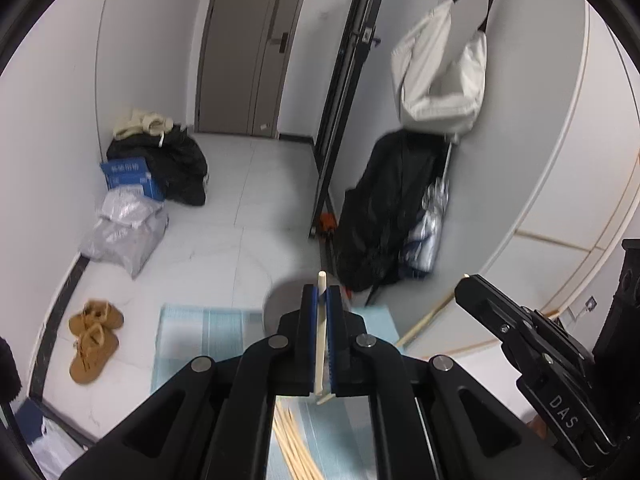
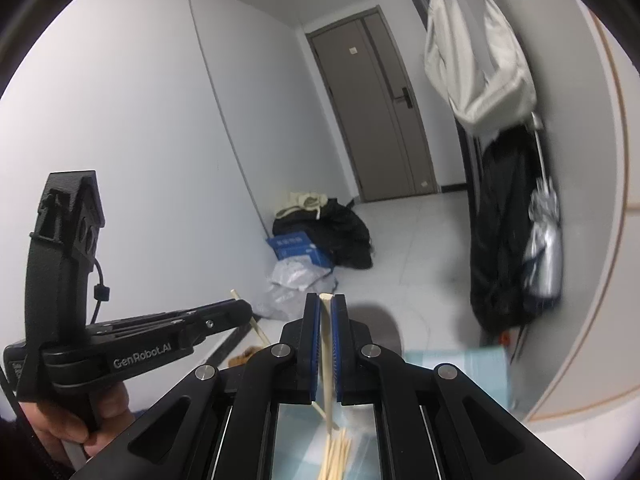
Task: Organize utensils
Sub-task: 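Lift and carry both held chopsticks above the white utensil holder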
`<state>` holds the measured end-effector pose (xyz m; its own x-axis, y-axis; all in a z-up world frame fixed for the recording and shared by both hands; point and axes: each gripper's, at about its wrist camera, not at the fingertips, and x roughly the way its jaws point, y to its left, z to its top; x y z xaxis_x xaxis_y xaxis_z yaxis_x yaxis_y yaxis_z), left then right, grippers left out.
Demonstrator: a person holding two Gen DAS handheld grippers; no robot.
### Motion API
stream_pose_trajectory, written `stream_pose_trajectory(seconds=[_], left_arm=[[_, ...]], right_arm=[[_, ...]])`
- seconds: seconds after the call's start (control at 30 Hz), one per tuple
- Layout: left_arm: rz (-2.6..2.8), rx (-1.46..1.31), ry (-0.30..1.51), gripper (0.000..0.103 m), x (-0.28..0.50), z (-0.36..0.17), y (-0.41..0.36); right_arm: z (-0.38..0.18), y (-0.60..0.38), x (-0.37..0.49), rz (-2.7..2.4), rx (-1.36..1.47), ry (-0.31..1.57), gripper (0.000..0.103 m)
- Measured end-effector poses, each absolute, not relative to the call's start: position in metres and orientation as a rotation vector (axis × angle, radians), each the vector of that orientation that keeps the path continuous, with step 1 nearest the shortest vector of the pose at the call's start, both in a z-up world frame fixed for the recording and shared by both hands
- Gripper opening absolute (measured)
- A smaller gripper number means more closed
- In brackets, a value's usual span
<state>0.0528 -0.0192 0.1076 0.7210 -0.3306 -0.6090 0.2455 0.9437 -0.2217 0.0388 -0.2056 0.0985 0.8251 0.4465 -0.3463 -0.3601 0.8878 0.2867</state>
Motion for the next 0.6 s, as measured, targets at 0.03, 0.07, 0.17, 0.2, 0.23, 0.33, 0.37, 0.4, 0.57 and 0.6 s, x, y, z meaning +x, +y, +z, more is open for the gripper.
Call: stream_pose_trajectory(seconds=[0.03, 0.07, 0.17, 0.2, 0.23, 0.33, 0.37, 0.4, 0.57, 0.6], left_arm=[[-0.318, -0.124, 0.686, 0.0, 0.061, 0.115, -0.021], [-0.321, -0.128, 0.682, 0.0, 0.066, 0.117, -0.02], [-0.313, -0.133, 0.65, 0.0, 0.085, 0.124, -0.021], [-0.31, -0.129, 0.648, 0.0, 0.091, 0.125, -0.021], [-0.308, -0.127, 0.652, 0.0, 0.098, 0.125, -0.02], [-0.308, -0.13, 0.664, 0.0, 0.116, 0.119, -0.018], [-0.307, -0.127, 0.667, 0.0, 0.12, 0.118, -0.017], [-0.307, -0.124, 0.673, 0.0, 0.124, 0.115, -0.016], [-0.308, -0.106, 0.715, 0.0, 0.142, 0.096, -0.016], [-0.314, -0.105, 0.729, 0.0, 0.144, 0.091, -0.015]], right_arm=[[0.106, -0.206, 0.047, 0.429, 0.205, 0.412, 0.005], [0.112, -0.206, 0.055, 0.424, 0.198, 0.406, 0.005], [0.125, -0.208, 0.077, 0.418, 0.191, 0.398, 0.005], [0.127, -0.208, 0.086, 0.416, 0.191, 0.399, 0.005], [0.129, -0.207, 0.096, 0.414, 0.185, 0.402, 0.005], [0.129, -0.203, 0.119, 0.41, 0.158, 0.405, 0.005], [0.128, -0.201, 0.126, 0.408, 0.147, 0.406, 0.005], [0.125, -0.2, 0.133, 0.408, 0.134, 0.405, 0.005], [0.104, -0.189, 0.164, 0.423, 0.089, 0.464, 0.005], [0.1, -0.187, 0.166, 0.427, 0.083, 0.471, 0.005]])
